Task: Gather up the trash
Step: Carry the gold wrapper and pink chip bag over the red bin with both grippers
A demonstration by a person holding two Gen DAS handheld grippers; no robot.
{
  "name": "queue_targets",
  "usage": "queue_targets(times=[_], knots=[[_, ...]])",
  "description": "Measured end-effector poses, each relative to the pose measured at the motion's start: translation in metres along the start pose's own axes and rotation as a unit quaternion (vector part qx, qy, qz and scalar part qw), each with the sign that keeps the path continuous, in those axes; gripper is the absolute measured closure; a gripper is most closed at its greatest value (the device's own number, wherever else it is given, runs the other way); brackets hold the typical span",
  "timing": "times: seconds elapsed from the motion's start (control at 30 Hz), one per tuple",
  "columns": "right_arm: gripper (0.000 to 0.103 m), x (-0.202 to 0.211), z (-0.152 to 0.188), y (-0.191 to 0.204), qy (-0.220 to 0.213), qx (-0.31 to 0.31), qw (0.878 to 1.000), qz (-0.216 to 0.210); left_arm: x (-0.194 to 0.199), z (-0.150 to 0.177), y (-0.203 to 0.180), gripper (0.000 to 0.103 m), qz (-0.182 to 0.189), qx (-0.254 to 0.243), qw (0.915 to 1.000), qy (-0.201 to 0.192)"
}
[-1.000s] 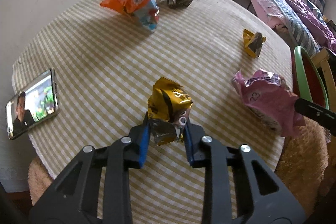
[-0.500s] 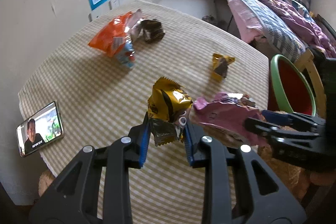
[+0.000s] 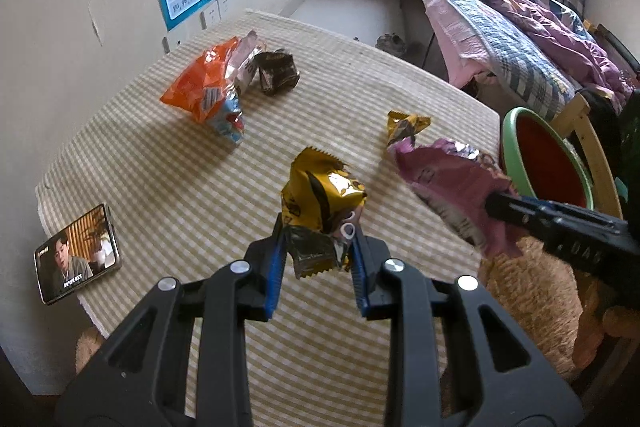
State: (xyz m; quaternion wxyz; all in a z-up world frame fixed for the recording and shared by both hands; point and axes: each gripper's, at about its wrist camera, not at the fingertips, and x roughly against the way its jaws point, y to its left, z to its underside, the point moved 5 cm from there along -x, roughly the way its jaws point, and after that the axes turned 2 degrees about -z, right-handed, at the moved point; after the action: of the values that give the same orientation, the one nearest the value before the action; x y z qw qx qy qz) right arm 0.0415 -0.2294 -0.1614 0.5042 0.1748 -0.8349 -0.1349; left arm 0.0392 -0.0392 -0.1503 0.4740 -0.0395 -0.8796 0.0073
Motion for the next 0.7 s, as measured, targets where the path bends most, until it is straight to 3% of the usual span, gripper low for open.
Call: queue_targets(times=[0.27, 0.7], knots=[[0.079, 0.028, -0.013, -0.020, -0.039, -0.035, 0.999, 0.004, 0.004, -0.011, -0.023, 0.076, 0.016, -0.014, 0.9998, -0.005], [0.079, 0.053, -0.010, -0.059, -0.064, -0.079, 0.995, 0.021, 0.007, -0.026, -0.075, 0.075, 0.050, -0.049, 0.9974, -0.015]])
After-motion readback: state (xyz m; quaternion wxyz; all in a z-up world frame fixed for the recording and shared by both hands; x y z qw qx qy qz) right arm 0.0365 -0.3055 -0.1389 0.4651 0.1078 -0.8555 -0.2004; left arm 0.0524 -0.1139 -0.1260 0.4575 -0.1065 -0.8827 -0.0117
